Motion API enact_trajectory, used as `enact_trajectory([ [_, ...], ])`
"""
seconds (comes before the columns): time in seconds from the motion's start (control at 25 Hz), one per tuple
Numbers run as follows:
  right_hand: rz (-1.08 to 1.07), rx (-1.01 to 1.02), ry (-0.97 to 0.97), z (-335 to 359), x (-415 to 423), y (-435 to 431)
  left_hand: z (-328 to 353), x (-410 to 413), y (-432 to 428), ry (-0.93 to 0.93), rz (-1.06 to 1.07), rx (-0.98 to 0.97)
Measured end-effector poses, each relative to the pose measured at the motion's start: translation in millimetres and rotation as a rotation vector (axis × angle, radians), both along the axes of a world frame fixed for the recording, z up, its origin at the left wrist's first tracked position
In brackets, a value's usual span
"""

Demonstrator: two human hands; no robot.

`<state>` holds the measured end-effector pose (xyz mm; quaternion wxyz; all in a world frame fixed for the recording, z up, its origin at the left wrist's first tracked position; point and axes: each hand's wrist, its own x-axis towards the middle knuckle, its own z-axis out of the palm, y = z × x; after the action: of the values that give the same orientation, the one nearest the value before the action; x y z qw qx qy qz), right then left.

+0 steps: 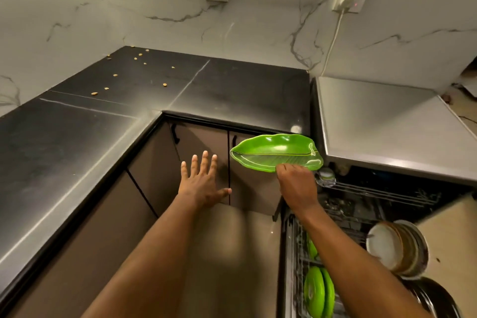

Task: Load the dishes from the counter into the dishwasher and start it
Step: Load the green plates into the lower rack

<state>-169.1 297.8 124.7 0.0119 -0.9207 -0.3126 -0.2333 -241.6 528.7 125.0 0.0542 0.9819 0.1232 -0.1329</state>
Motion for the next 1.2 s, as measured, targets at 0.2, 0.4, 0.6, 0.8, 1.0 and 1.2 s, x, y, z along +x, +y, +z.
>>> enact_trajectory([
  [0.2, -0.081, -0.018, 0.109, -4.8, -36.5, -101.1, -10.6, -18.0, -106.8, 0.025, -0.054, -0.029],
  [0.4, -0.139, -0.08, 0.213, -19.7, -63.2, -200.5, -32.5, -32.8, -196.9, 0.048, -0.082, -0.052],
  [0.6, -0.209, -0.113, 0.374, -40.5, -72.4, -260.0, -47.7, -30.2, -257.6, 0.087, -0.106, -0.034],
  [0.8, -0.267, -0.126, 0.471, -70.3, -63.2, -289.2, -70.6, -5.1, -293.5, 0.128, -0.155, -0.055],
  [1.0, -0.403, -0.259, 0.563, -99.8, -41.1, -297.6, -107.4, 35.2, -311.2, 0.203, -0.202, -0.093],
  [1.2, -0.56, -0.148, 0.685, -140.1, -22.9, -296.2, -153.0, 68.8, -317.1, 0.3, -0.277, -0.094],
])
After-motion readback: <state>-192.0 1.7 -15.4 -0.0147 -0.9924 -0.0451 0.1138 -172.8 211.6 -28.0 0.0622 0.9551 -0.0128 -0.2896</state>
